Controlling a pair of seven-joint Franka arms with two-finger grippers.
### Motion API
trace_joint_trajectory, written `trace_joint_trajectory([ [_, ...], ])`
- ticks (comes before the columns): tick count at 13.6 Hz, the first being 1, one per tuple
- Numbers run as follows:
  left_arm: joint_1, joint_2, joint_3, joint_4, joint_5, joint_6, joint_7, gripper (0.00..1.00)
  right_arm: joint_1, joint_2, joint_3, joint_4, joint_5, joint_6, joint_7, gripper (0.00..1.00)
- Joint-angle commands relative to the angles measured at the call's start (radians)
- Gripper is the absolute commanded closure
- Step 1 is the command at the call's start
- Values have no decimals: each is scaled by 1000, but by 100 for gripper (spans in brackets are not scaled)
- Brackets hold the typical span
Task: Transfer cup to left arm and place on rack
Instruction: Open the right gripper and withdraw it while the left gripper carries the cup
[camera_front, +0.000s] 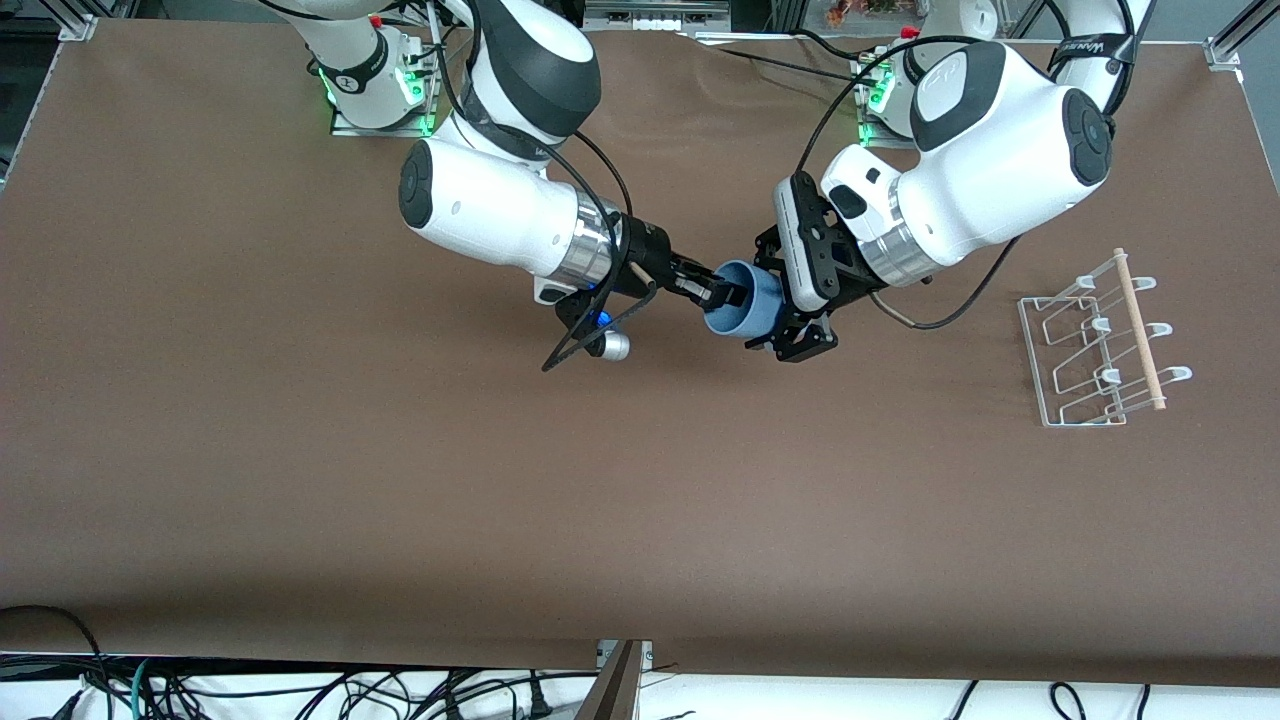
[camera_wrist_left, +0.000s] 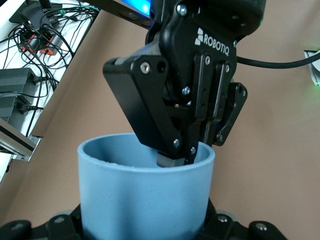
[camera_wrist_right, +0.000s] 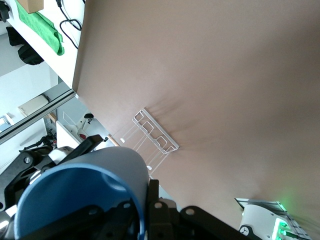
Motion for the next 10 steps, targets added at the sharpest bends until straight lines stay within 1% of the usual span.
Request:
trace_joint_trajectory([
  [1, 36, -15, -9, -10, -21, -43, 40, 100, -15, 5, 5, 45, 43, -8, 0, 25],
  [2, 38, -15, -9, -9, -21, -45, 41, 100, -25, 3, 5, 45, 43, -14, 0, 14],
  [4, 39, -15, -9, -2, -20, -55, 35, 100, -55, -12, 5, 44, 43, -37, -1, 3],
  [6, 42, -21, -4, -1, -14, -84, 29, 100, -104, -20, 3, 44, 42, -100, -4, 2],
  [8, 42, -24, 8, 13, 14, -152, 23, 100, -165, -29, 2, 44, 38, -176, -20, 2],
  [9, 44, -26, 11, 22, 69, -195, 12, 100, -201, -30, 0, 44, 34, -225, -32, 2],
  [10, 42, -26, 11, 27, 148, -232, -4, 100, -244, -30, 0, 44, 32, -282, -62, 2],
])
